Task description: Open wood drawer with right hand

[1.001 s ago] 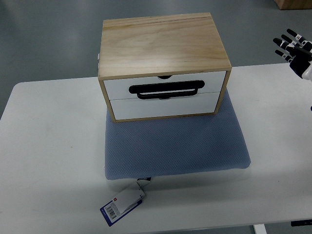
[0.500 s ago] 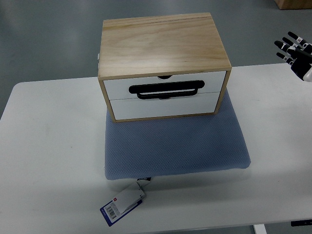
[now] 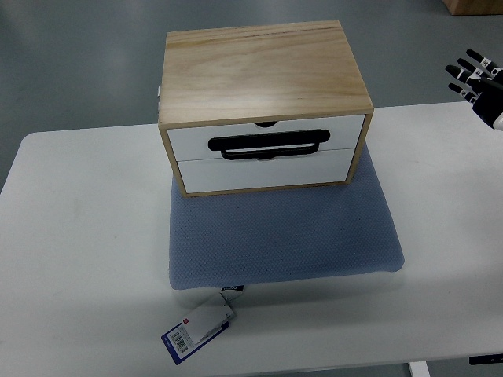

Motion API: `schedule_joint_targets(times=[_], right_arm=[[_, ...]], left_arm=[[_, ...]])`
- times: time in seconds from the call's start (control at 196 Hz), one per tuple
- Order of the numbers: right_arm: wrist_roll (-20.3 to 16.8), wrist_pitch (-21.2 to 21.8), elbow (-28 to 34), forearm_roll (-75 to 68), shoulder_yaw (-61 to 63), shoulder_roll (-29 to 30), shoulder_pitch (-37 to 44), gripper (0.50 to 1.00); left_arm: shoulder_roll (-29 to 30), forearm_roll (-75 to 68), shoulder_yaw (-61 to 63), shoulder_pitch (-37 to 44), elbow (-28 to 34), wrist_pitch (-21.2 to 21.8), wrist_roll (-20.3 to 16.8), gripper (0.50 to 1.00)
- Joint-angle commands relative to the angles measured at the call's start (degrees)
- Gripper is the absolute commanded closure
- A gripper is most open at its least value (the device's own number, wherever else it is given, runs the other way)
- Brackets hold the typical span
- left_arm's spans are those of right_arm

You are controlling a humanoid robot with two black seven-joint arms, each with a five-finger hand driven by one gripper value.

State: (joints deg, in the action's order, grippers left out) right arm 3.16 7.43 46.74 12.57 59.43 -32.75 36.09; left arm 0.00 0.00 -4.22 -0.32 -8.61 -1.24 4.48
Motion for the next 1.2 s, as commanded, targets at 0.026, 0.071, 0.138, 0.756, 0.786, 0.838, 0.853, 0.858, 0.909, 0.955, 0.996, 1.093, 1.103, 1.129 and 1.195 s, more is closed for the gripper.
schedule_joint_targets(times=[0.026,0.071,0.138,0.756,0.786,0.838,0.853,0.858,0.909,0.955,0.996,1.093,1.103,1.129,1.195], right_arm=[[0.1,0.0,0.4,-0.1,-0.5,-2.8,0.7,0.570],[0.2,0.2,0.5,-0.2,-1.1,-4.0,2.1,0.570],[0.2,0.7,0.5,-0.6,-1.3,-5.8,3.6,0.572],[0.0,10.6,2.3,-5.3,-17.8,-15.0,19.4,0.572],[0.2,11.4,2.7,-5.3,-19.8,-15.9,20.4,0.572],[1.1,13.1,3.4,-5.5,-26.2,-18.0,24.4,0.572],[2.2,13.8,3.9,-5.7,-29.2,-18.7,26.4,0.572],[2.2,13.8,3.9,-5.7,-29.2,-18.7,26.4,0.572],[6.0,16.1,4.9,-5.9,-37.4,-20.1,31.9,0.572],[7.9,18.1,5.7,-5.9,-42.6,-21.1,34.7,0.572],[8.9,19.6,6.3,-5.9,-46.1,-21.7,37.0,0.572],[9.7,24.7,7.8,-5.9,-54.5,-21.9,43.9,0.572],[9.7,25.3,8.0,-5.9,-55.4,-21.9,44.6,0.572],[9.7,26.4,8.5,-5.9,-57.0,-21.9,46.1,0.572],[9.7,27.6,10.2,-5.8,-61.5,-21.9,50.2,0.572]], left_arm=[[0.0,0.0,0.0,0.0,0.0,0.0,0.0,0.500],[0.0,0.0,0.0,0.0,0.0,0.0,0.0,0.500],[0.0,0.0,0.0,0.1,0.0,0.0,0.0,0.500],[0.0,0.0,0.0,0.1,0.0,0.0,0.0,0.500],[0.0,0.0,0.0,0.1,0.0,0.0,0.0,0.500],[0.0,0.0,0.0,0.1,0.0,0.0,0.0,0.500],[0.0,0.0,0.0,0.0,0.0,0.0,0.0,0.500],[0.0,0.0,0.0,0.0,0.0,0.0,0.0,0.500],[0.0,0.0,0.0,0.1,0.0,0.0,0.0,0.500],[0.0,0.0,0.0,0.1,0.0,0.0,0.0,0.500],[0.0,0.0,0.0,0.1,0.0,0.0,0.0,0.500],[0.0,0.0,0.0,0.1,0.0,0.0,0.0,0.500],[0.0,0.0,0.0,0.1,0.0,0.0,0.0,0.500],[0.0,0.0,0.0,0.1,0.0,0.0,0.0,0.500],[0.0,0.0,0.0,0.1,0.0,0.0,0.0,0.500]])
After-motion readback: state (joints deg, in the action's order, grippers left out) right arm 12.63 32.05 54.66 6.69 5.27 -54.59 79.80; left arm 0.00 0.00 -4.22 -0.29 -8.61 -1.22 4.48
